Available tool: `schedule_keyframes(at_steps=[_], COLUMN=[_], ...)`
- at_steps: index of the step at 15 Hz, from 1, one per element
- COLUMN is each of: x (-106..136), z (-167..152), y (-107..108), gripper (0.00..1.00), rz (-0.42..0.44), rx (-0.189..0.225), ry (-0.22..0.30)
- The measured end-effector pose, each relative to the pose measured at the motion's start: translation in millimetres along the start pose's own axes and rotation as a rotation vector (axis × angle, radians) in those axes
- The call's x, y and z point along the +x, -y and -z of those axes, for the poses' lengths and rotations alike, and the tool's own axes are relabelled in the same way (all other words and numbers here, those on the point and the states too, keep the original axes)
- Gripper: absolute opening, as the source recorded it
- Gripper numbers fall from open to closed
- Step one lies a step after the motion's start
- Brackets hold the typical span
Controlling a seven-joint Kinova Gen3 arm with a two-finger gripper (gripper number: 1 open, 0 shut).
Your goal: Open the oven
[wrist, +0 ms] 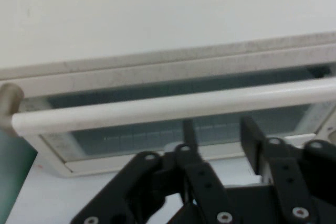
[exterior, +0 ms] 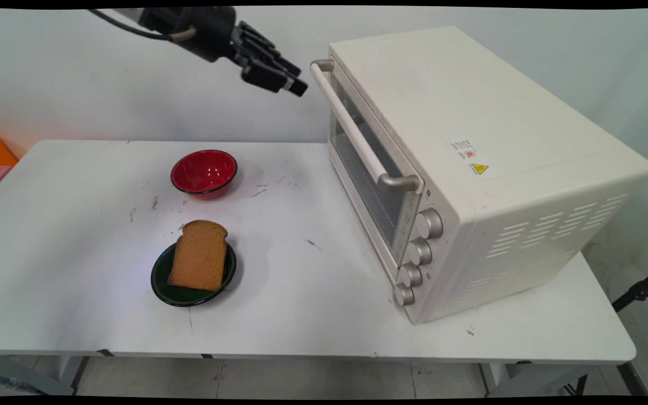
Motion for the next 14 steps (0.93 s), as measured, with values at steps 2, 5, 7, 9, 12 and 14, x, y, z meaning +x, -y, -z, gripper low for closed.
schedule_keyframes(at_steps=[2, 5, 7, 9, 12, 14], x=[6, 12, 16, 18, 19, 19], z=[-9, -24, -38, -50, -64, -75], y=[-2, -5, -8, -11, -13, -15], gripper=[0.0, 0.0, 0.0, 0.0, 0.0, 0.0], rz=[0.005, 0.012, 0.018, 0.021, 0.022, 0.026], rx=[0.008, 0.023, 0.034, 0.043, 0.054, 0.061], ry=[-0.005, -0.008, -0.008, -0.006, -0.002, 0.002])
